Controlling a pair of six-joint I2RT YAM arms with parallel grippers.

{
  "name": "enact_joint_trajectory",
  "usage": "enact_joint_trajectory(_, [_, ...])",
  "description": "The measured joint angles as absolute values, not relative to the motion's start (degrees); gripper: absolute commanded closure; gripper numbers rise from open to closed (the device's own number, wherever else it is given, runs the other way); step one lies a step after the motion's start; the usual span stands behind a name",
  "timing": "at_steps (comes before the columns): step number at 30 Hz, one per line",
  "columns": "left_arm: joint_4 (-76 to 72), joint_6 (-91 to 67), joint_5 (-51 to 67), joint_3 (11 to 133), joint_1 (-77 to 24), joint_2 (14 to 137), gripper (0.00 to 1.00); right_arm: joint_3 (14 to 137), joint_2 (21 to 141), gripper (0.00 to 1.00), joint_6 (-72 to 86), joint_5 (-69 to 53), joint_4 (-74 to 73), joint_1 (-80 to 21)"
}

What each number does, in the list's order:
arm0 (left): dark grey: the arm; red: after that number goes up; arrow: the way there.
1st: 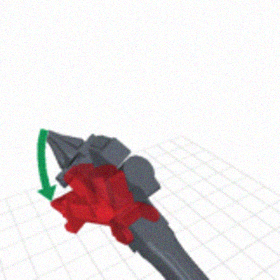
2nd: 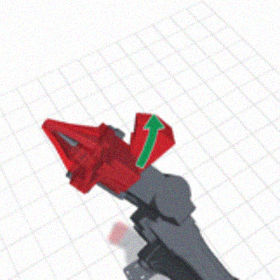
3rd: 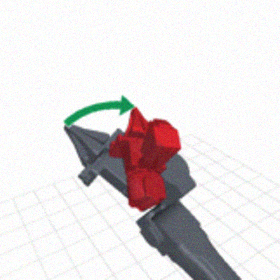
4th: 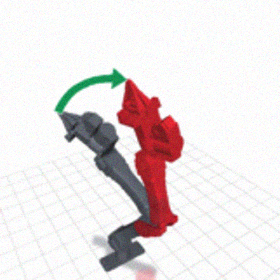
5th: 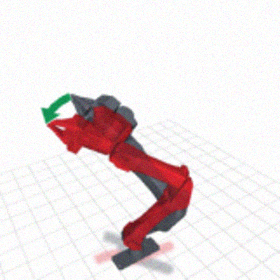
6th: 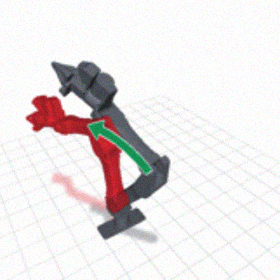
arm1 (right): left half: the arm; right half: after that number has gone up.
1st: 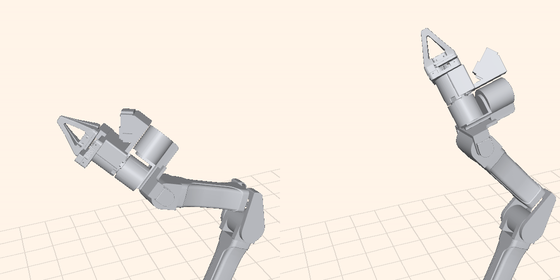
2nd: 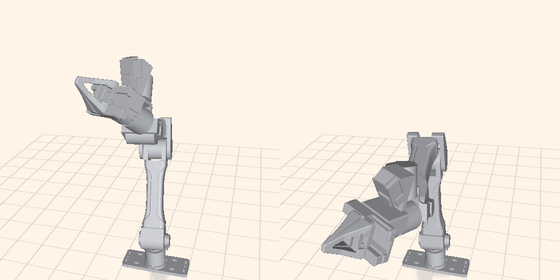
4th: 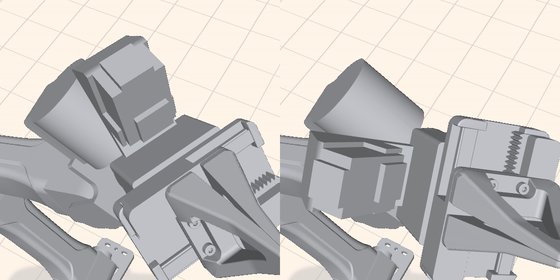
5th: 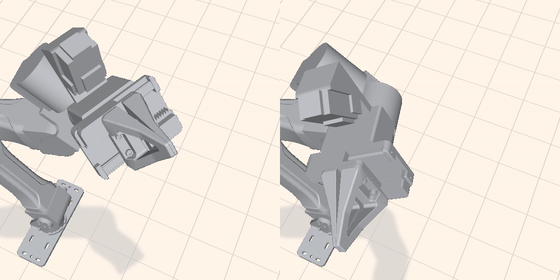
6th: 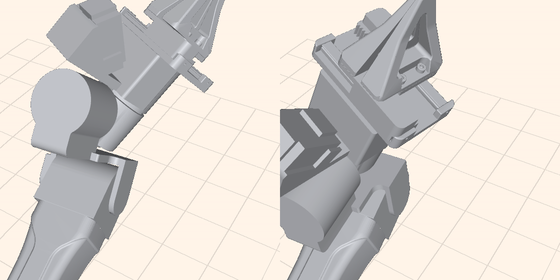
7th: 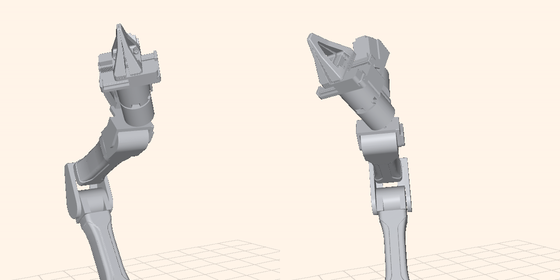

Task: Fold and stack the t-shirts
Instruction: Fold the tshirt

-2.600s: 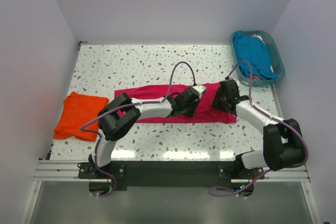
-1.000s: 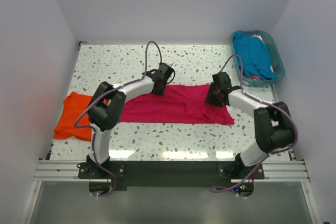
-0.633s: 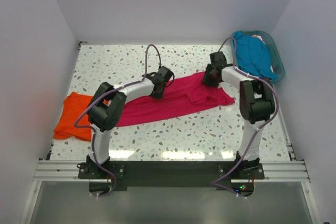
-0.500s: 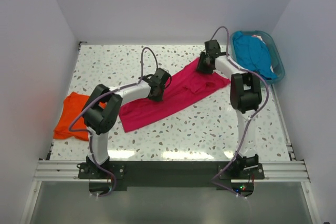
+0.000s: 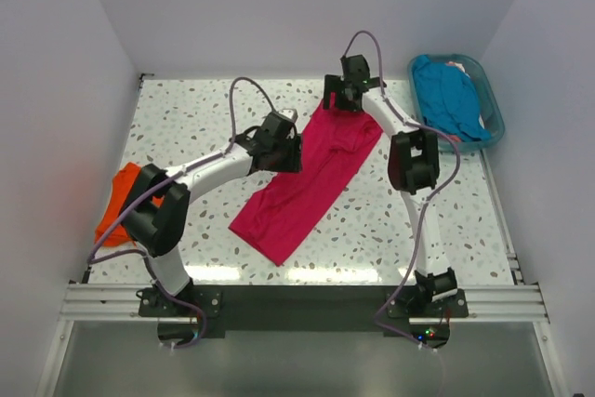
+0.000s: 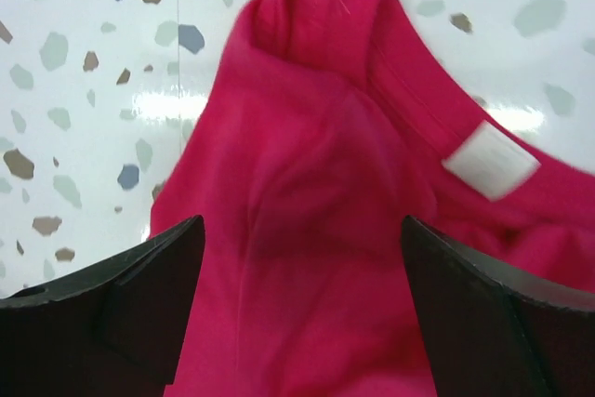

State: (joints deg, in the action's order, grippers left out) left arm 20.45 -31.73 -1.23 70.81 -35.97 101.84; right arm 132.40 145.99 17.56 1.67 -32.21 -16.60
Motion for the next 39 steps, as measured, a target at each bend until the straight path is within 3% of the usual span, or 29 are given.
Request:
enact_joint_trajectory(4, [23.2, -27.7, -8.6, 70.9, -35.7, 97.8, 0.52, 124.3, 136.3, 0.13, 18.0, 7.0, -33.3, -17.2])
enact_joint_trajectory(7, [24.1, -25.8, -11.8, 66.7, -35.7, 95.5, 0.68, 118.3, 128.4, 0.21, 18.8, 10.5, -32.5, -17.2])
enact_joint_trajectory(10, [25.4, -25.1, -13.1, 62.0, -35.9, 95.3, 0.74, 114.4, 123.3, 0.34, 19.9, 12.6, -32.2, -17.1])
enact_joint_trajectory(17, [27.7, -27.3, -16.4, 53.4, -38.8, 93.8, 0.85, 108.6, 125.1, 0.55, 22.2, 12.9, -32.2, -17.1])
enact_joint_trajectory(22, [27.0, -29.8, -17.6, 50.0, -39.9, 92.0, 0.89, 108.6, 131.1, 0.62, 22.5, 12.4, -33.3, -17.1])
enact_joint_trajectory(27, [23.8, -32.3, -17.8, 46.5, -41.1, 89.4, 0.90, 110.3, 133.9, 0.63, 21.4, 11.9, -33.4, -17.2])
enact_joint_trajectory(34, [17.6, -39.0, -12.5, 42.1, -45.5, 85.9, 0.88, 124.6, 142.7, 0.59, 16.3, 9.0, -35.0, -17.2])
enact_joint_trajectory(39, [11.7, -44.2, -7.3, 41.8, -51.9, 87.3, 0.74, 133.3, 147.9, 0.39, 11.6, 5.6, -34.7, -17.3])
